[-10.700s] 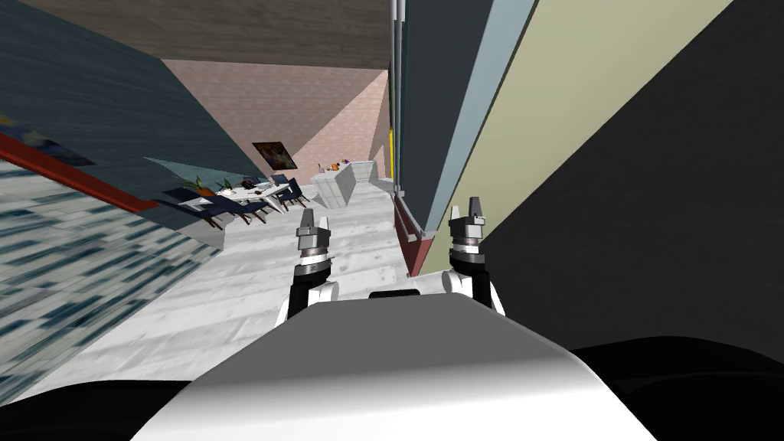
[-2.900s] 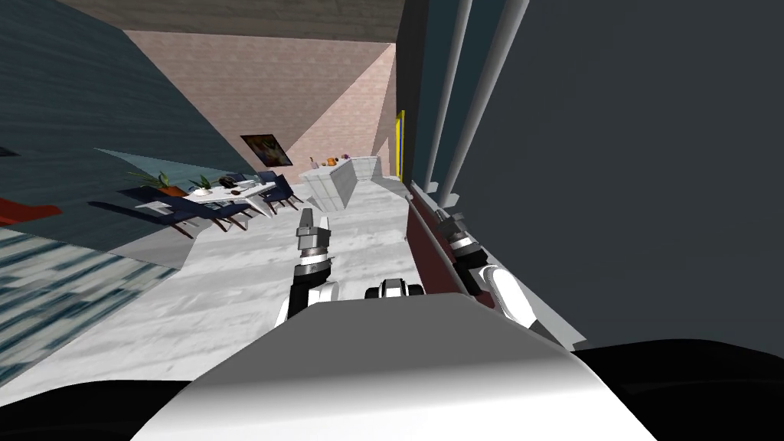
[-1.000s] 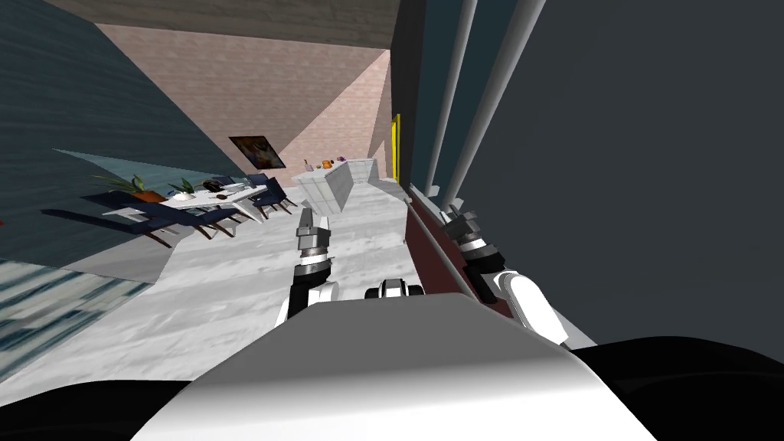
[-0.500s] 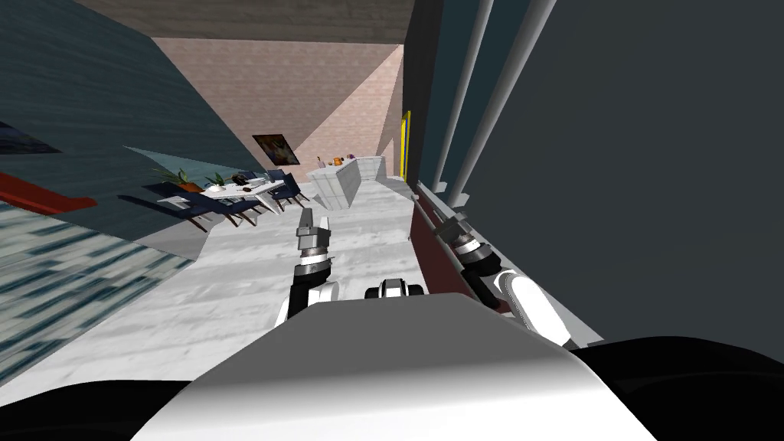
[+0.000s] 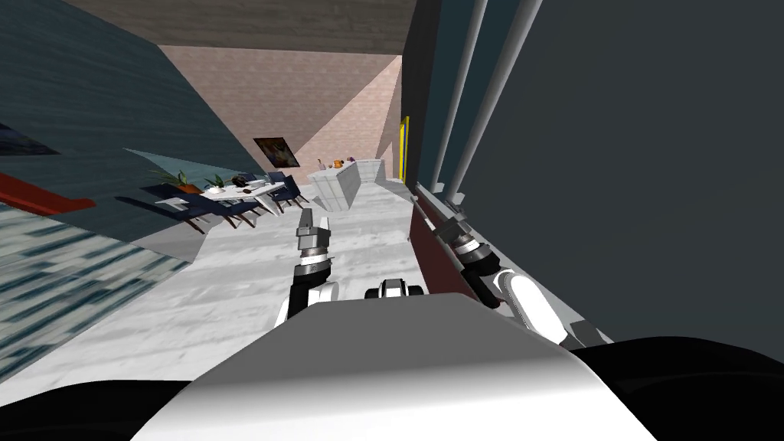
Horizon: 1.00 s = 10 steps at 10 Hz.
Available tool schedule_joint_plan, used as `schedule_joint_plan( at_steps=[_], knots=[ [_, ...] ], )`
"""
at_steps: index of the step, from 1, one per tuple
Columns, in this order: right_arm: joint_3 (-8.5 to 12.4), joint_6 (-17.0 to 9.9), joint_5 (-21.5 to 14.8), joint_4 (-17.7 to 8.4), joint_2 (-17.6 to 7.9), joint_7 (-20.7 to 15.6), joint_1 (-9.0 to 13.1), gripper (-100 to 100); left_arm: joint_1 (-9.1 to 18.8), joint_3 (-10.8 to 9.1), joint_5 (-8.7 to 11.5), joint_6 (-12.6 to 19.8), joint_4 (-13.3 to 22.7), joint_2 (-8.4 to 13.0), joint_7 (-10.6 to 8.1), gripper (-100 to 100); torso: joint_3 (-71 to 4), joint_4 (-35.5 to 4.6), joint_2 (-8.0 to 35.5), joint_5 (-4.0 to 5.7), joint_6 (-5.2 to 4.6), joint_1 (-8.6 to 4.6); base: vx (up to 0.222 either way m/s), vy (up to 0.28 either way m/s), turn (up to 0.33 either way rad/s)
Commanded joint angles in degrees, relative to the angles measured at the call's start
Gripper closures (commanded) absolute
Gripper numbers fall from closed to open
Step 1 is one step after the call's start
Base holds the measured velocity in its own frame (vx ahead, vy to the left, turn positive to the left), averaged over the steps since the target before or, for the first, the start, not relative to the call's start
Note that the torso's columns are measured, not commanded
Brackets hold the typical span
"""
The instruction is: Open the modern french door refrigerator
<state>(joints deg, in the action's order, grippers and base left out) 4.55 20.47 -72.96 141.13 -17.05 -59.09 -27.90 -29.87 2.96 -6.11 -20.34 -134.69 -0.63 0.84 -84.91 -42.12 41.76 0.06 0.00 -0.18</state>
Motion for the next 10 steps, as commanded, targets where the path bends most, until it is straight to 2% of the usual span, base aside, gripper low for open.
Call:
schedule_joint_plan(
  at_steps=[1, 5, 7, 8, 10],
  knots=[
    [0.5, -2.4, -1.6, -0.7, 0.1, 0.2, 0.6, -100, 0.0, 0.0, 0.0, 0.0, 0.0, 0.0, 0.0, 0, 0.2, -0.1, 0.3, -0.04, 0.03, 0.13, 0.089, -0.023, -0.086],
    [4.3, -6.3, -2.7, -3.1, 2.1, -1.3, 0.9, -100, 0.0, 0.0, 0.0, 0.0, 0.0, 0.0, 0.0, 0, 0.3, -0.2, 0.5, -0.04, 0.0, 0.11, 0.127, -0.03, -0.152],
    [4.5, -5.4, -2.1, -3.0, 2.5, -1.9, 0.5, -100, 0.0, 0.01, 0.0, 0.0, 0.0, 0.0, 0.0, 0, 0.3, -0.2, 0.5, -0.1, 0.15, 0.12, 0.039, 0.004, -0.029],
    [5.2, -6.0, -2.1, -1.1, 1.4, -0.1, -1.0, -100, 0.0, 0.01, 0.0, 0.0, 0.0, 0.0, 0.0, 0, 0.3, -0.2, 0.5, -0.06, 0.08, 0.07, 0.071, 0.013, -0.021],
    [6.0, -6.4, -2.1, 0.8, 0.3, 1.5, -2.6, -100, 0.0, 0.01, 0.0, 0.0, 0.0, 0.0, 0.0, 0, 0.1, -0.1, 0.2, -0.16, 0.02, 0.12, 0.123, 0.058, -0.045]
  ],
)
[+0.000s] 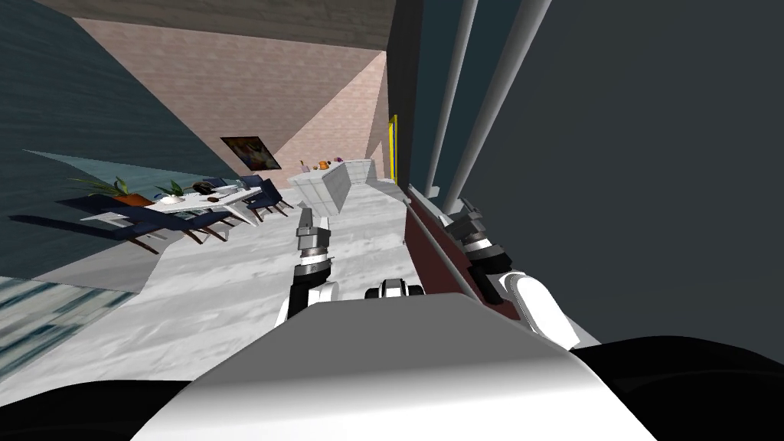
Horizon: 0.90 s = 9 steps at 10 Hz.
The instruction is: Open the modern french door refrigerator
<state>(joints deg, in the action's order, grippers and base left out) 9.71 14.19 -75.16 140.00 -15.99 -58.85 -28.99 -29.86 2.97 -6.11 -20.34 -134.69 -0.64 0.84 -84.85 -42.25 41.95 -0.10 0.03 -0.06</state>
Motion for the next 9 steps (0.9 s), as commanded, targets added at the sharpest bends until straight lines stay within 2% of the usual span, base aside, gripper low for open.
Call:
schedule_joint_plan(
  at_steps=[1, 2, 3, 6, 7, 8, 9],
  knots=[
    [1.2, -0.3, 0.1, 2.9, -1.4, 2.0, -2.3, -100, 0.0, 0.0, 0.0, 0.0, 0.0, 0.0, 0.0, 0, 0.1, 0.0, 0.1, 0.05, -0.01, 0.1, 0.1, 0.042, -0.067],
    [0.7, -0.4, -0.3, 2.2, -1.4, 1.7, -2.0, -100, 0.0, 0.0, 0.0, 0.0, 0.0, 0.0, 0.0, 0, -0.1, 0.0, 0.0, -0.07, 0.24, 0.15, 0.024, 0.011, -0.033],
    [0.4, 0.1, 0.1, 1.0, -0.3, 0.4, -0.7, 100, 0.0, 0.0, 0.0, 0.0, 0.0, 0.0, 0.0, 0, -0.1, 0.0, 0.0, -0.03, 0.24, 0.14, -0.056, -0.033, 0.058],
    [-0.8, 0.6, 0.0, -2.0, 1.4, -2.0, 1.7, 100, 0.0, 0.0, 0.0, 0.0, 0.0, 0.0, 0.0, 0, 0.2, 0.1, 0.2, 0.17, -0.02, -0.04, -0.107, -0.047, 0.055],
    [-0.5, 0.6, 0.1, -1.2, 1.2, -1.5, 1.2, 100, 0.0, 0.0, 0.0, 0.0, 0.0, 0.0, 0.0, 0, 0.3, 0.0, 0.3, 0.15, -0.1, -0.02, -0.05, -0.001, 0.021],
    [-2.2, 2.7, 0.8, 0.1, -0.2, -0.7, 1.1, 100, 0.0, 0.0, 0.0, 0.0, 0.0, 0.0, 0.0, 0, 0.3, -0.1, 0.4, 0.08, -0.16, 0.03, -0.121, 0.016, 0.172],
    [-2.2, 2.7, 0.8, 0.1, -0.2, -0.7, 1.1, 100, 0.0, 0.0, 0.0, 0.0, 0.0, 0.0, 0.0, 0, 0.4, -0.1, 0.6, -0.01, 0.12, 0.33, -0.129, 0.021, 0.105]
  ],
)
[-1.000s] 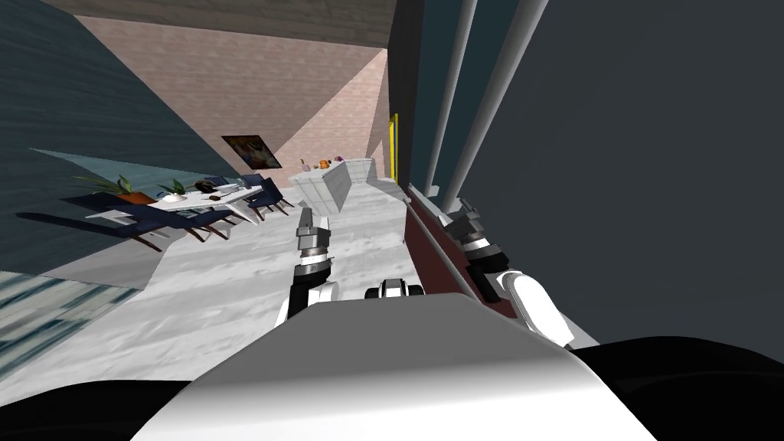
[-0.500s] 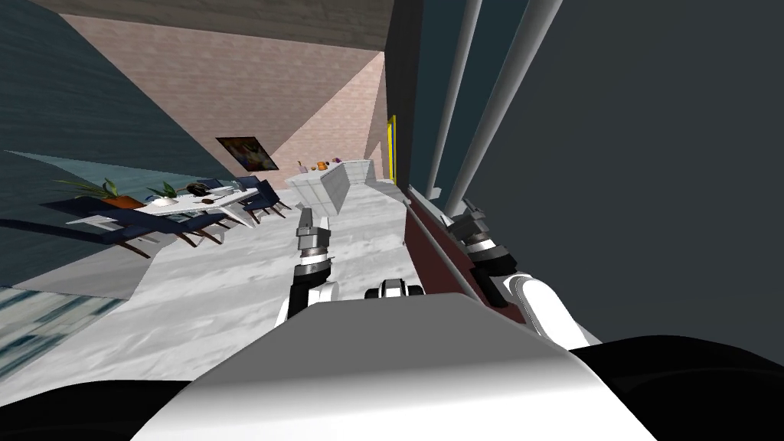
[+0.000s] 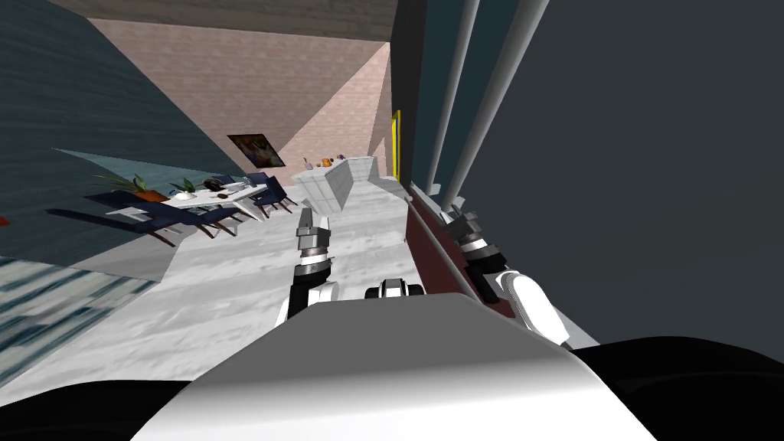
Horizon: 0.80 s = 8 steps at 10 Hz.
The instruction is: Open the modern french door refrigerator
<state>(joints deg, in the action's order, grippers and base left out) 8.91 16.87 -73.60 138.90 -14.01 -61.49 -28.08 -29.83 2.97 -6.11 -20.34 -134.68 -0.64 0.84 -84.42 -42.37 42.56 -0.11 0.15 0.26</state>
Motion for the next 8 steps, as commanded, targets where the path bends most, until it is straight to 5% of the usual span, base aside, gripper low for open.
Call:
schedule_joint_plan(
  at_steps=[1, 4, 5, 6, 8],
  knots=[
    [-2.4, 1.2, -0.3, 2.2, -3.1, 2.6, 0.1, 100, 0.0, 0.0, 0.0, 0.0, 0.0, 0.0, 0.0, 0, 0.0, 0.0, -0.1, -0.03, -0.06, 0.07, -0.131, 0.043, 0.129],
    [-5.1, 4.4, 0.8, 4.8, -5.5, 4.2, -0.1, 100, 0.0, 0.01, 0.0, 0.0, 0.0, 0.0, 0.0, 0, -0.1, 0.0, -0.1, 0.08, -0.15, -0.15, -0.183, 0.08, 0.167],
    [-4.5, 4.2, 1.0, 4.2, -4.7, 3.4, -0.3, 100, 0.0, 0.01, 0.0, 0.0, 0.0, 0.0, 0.0, 0, -0.1, 0.1, -0.3, 0.12, -0.17, -0.33, -0.069, 0.027, 0.007],
    [-3.6, 3.4, 1.1, 2.7, -4.1, 3.2, -0.1, -100, 0.0, 0.0, 0.0, 0.0, 0.0, 0.0, 0.0, 0, -0.3, 0.2, -0.6, 0.18, -0.16, -0.5, 0.035, -0.019, -0.105],
    [-2.4, 2.2, 1.0, 1.3, -3.4, 2.9, 0.2, -100, 0.0, -0.01, 0.0, 0.0, 0.0, 0.0, 0.0, 0, -0.5, 0.2, -0.8, 0.18, -0.14, -0.47, 0.118, -0.037, -0.112]
  ],
)
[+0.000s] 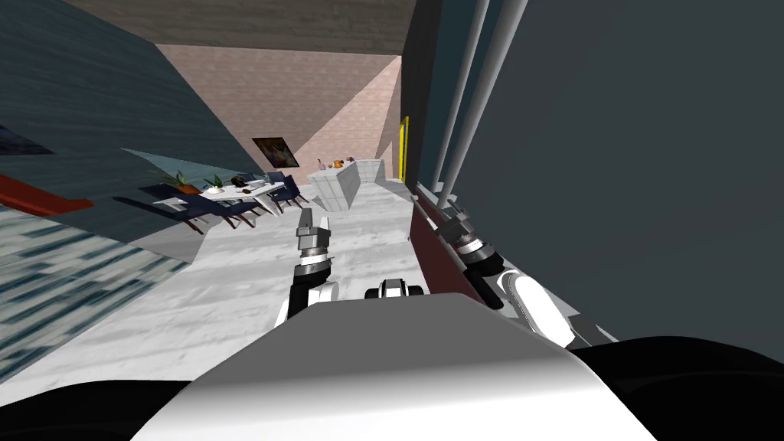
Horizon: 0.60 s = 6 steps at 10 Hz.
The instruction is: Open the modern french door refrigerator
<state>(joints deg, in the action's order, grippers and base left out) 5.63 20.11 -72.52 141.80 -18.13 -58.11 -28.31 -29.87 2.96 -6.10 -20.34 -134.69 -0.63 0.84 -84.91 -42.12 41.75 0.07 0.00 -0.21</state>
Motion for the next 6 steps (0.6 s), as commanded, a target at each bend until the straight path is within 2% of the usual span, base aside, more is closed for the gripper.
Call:
schedule_joint_plan(
  at_steps=[1, 3, 4, 5, 6],
  knots=[
    [1.4, -1.6, -0.2, -2.3, 1.0, -0.7, 0.5, -100, 0.0, 0.0, 0.0, 0.0, 0.0, 0.0, 0.0, 0, 0.1, 0.0, 0.1, -0.04, 0.01, 0.14, 0.129, -0.037, -0.075],
    [2.9, -3.2, -0.3, -4.1, 1.9, -1.2, 0.9, -100, 0.0, 0.0, 0.0, 0.0, 0.0, 0.0, 0.0, 0, 0.4, -0.2, 0.6, -0.06, -0.01, 0.16, 0.121, -0.05, -0.107],
    [3.1, -3.4, -0.4, -4.3, 2.0, -1.3, 0.9, -100, 0.0, 0.01, 0.0, 0.0, 0.0, 0.0, 0.0, 0, 0.2, -0.2, 0.4, -0.02, -0.1, -0.35, 0.077, -0.027, -0.048],
    [2.9, -2.4, 0.1, -4.0, 2.3, -1.6, 0.5, -100, 0.0, 0.0, 0.0, 0.0, 0.0, 0.0, 0.0, 0, 0.2, -0.2, 0.5, 0.05, -0.05, -0.33, 0.031, -0.011, -0.002],
    [3.6, -3.0, 0.0, -2.0, 1.2, -0.1, -1.0, -100, 0.0, 0.0, 0.0, 0.0, 0.0, 0.0, 0.0, 0, 0.4, -0.2, 0.6, -0.01, -0.01, 0.0, 0.079, 0.003, -0.024]
  ],
)
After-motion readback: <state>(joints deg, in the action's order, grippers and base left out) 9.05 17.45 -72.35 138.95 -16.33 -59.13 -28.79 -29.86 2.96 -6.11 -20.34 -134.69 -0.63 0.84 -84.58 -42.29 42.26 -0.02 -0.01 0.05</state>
